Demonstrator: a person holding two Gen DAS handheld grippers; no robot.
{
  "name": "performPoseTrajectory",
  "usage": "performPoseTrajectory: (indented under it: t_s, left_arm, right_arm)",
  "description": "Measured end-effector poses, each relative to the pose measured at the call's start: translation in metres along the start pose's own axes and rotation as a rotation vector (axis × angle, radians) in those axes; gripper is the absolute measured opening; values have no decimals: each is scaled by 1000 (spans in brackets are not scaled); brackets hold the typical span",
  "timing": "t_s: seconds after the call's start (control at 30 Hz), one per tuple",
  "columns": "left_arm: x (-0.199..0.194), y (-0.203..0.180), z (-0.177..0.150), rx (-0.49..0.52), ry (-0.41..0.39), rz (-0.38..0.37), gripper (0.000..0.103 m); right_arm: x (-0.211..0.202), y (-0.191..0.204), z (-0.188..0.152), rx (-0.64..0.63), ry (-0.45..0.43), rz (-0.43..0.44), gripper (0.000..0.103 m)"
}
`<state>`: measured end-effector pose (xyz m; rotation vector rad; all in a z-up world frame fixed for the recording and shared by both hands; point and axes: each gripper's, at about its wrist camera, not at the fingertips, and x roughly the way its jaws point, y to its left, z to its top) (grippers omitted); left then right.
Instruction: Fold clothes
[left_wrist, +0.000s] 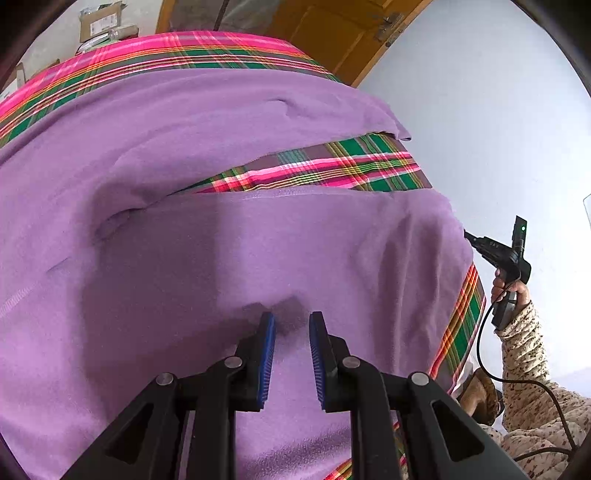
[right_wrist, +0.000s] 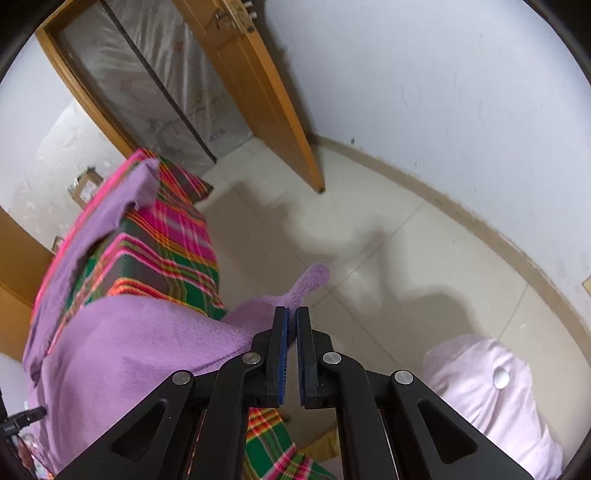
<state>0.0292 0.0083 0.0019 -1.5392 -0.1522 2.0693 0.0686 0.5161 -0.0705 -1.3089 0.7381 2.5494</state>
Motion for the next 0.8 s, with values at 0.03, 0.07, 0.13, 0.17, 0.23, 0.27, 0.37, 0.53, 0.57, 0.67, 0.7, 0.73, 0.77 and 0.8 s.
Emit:
performPoseTrajectory:
  t_s: [0.03,0.07,0.13,0.17,0.23,0.27,0.37,0.53,0.57,0.67,0.7,0.73,0.77,0.8]
  left_arm:
    - [-2,2,-1,-2,-3,1,19]
    - [-5,4,-1,-5,-8,3,19]
    - [-14,9,-3,-14,-28,5,19]
    - [-19,12,-4,-16,-38,6,19]
    - [-32,19,-6,-25,-63,23,19]
    - [-37,22,-6,-30,-75,32,19]
    - [-55,38,-7,-57,-104,67,19]
    - [-82,70,-9,-128,-149,144,19]
    - [-85,76,-10,-138,-152,158,19]
    - [-92,95,-13,-178,-159,200,19]
    - [-94,102,-14,-198,-162,209,19]
    - [-95,108,-16,-217,-166,217,19]
    - [-95,113,-17,-228,-162,221,19]
    - [-96,118,-20,-242,-161,231,19]
  right_arm:
    - [2,-1,0,3,9,-7,6]
    - [3,0,1,3,15,-25,8]
    - [6,0,3,4,26,-61,9]
    - [6,0,4,5,29,-75,9]
    - [2,2,7,5,23,-92,9]
    - [-1,3,8,5,15,-94,9]
    - [-12,14,14,-1,-17,-72,10]
    - [-24,72,20,-136,-47,34,17]
    - [-24,89,19,-180,-46,63,19]
    - [-18,137,14,-295,-25,146,21]
    - [-13,155,11,-329,-13,175,21]
    - [-9,168,7,-355,-2,193,21]
    - [-6,177,3,-378,6,202,21]
    - [-3,187,-1,-401,14,211,21]
